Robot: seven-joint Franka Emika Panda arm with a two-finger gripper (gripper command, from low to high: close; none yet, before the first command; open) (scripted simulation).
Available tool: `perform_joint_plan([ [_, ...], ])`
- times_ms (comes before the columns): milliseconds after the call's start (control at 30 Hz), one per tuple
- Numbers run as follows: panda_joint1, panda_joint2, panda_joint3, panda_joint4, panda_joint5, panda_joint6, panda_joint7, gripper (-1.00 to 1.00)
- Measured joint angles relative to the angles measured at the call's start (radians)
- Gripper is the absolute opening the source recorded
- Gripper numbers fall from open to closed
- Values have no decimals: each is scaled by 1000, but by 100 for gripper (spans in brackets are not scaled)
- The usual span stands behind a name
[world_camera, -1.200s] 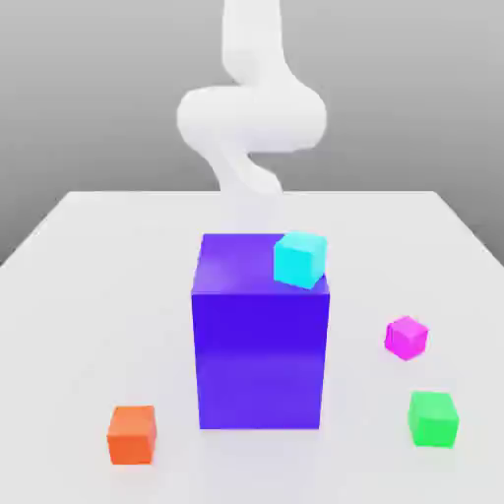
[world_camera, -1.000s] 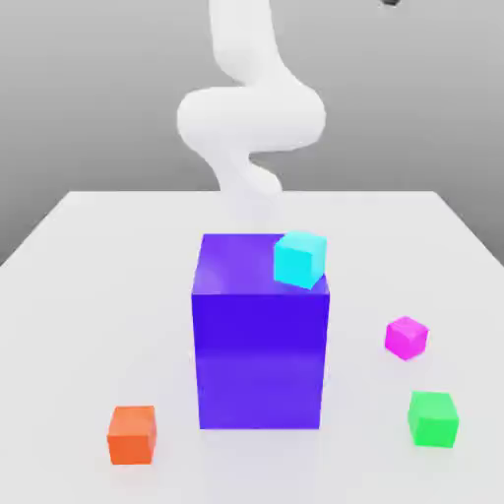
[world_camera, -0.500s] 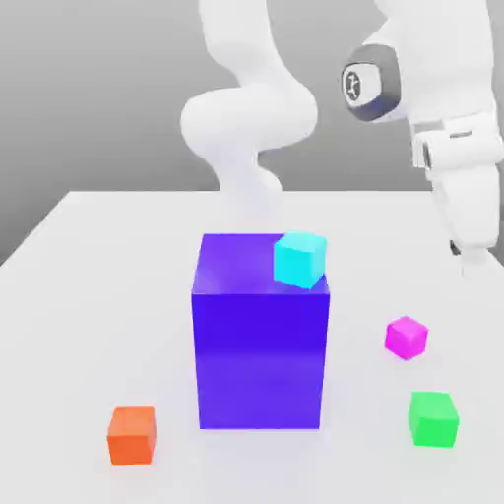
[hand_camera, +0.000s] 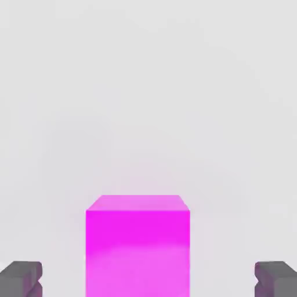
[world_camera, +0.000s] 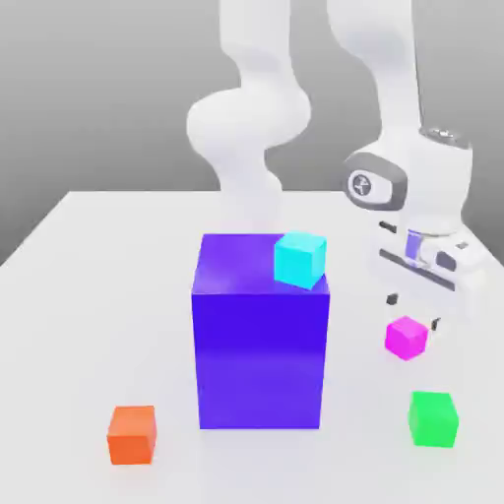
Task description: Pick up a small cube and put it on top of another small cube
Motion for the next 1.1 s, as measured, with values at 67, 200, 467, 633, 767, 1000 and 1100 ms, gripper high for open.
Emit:
perform_joint_plan([
  [67,22,62,-24,10,-9,51,8,0],
  [200,42,120,-42,18,-9,99,12,-100],
  [467,24,53,-24,9,-2,42,2,-100],
  [633,18,-98,-5,-20,37,-82,-24,-100],
  [767,-22,-149,-36,26,29,-182,-16,-100],
  [1000,-171,-84,-101,272,36,-363,-22,-100],
  [1100,-202,-30,-114,347,52,-382,-34,-100],
])
